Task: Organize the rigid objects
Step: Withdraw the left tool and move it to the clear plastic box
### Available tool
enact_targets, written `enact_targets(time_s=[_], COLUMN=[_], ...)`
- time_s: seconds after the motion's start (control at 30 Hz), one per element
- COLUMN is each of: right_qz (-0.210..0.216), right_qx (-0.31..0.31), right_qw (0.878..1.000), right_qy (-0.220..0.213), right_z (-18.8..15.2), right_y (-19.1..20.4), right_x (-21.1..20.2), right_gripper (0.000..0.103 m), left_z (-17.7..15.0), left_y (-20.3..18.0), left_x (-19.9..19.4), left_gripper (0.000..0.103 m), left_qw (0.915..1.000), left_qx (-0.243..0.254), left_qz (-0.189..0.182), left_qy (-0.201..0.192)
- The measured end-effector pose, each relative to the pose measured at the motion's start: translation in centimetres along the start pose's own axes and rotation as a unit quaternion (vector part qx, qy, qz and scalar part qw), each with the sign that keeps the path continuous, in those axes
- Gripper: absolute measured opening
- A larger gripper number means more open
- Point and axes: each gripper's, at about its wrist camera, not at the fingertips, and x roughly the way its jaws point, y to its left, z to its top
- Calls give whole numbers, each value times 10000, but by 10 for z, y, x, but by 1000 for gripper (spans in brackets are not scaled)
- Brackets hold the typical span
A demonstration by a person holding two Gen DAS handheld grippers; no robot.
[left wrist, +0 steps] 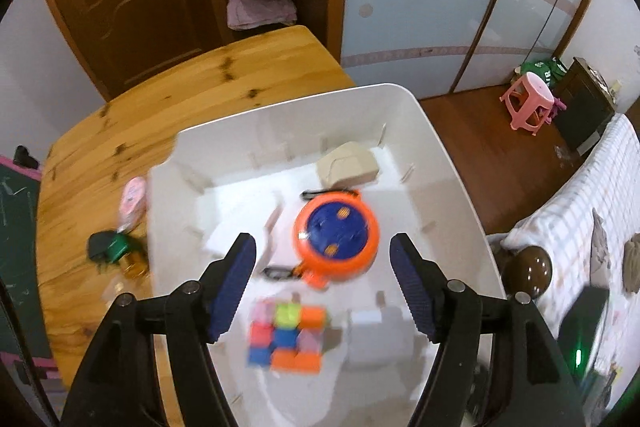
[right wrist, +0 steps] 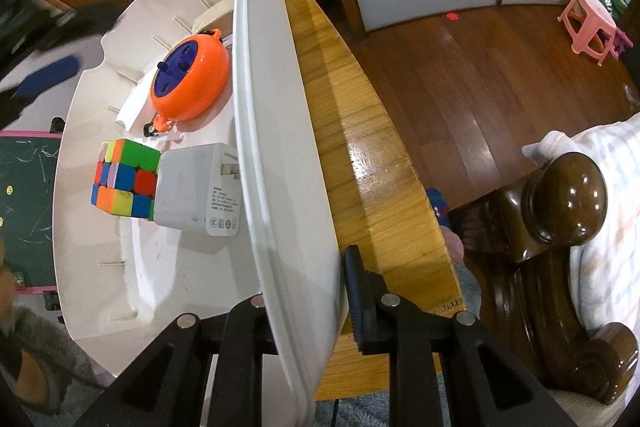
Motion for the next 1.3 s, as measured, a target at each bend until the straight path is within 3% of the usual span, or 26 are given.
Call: enact_targets(time_s=[0.3,0.73,0.97,1.3], right_qz=[-146,-350,-549,-707], right_qx=[-24,-26,-54,-94], right_qw=[9999,9994,9985,9974], right_qy=[-32,-62,-74,-60], right_z=[-3,-4,-4,-2], right_y=[5,10,19,26], right_x=[2,2,0,-1], right_gripper=[21,21,21,21], left_z=[-43,-106,-123,-136], left_y=[36,65,94,160], left_x=[-53,-89,-90,-68], left_gripper=[74,75,76,76], left_qw=[9993,9979,9958,9891], left_qx=[-273,-262,-435,-1189], left_qz=[118,368,630,840], left_qy=[-244,-471,-502,-219])
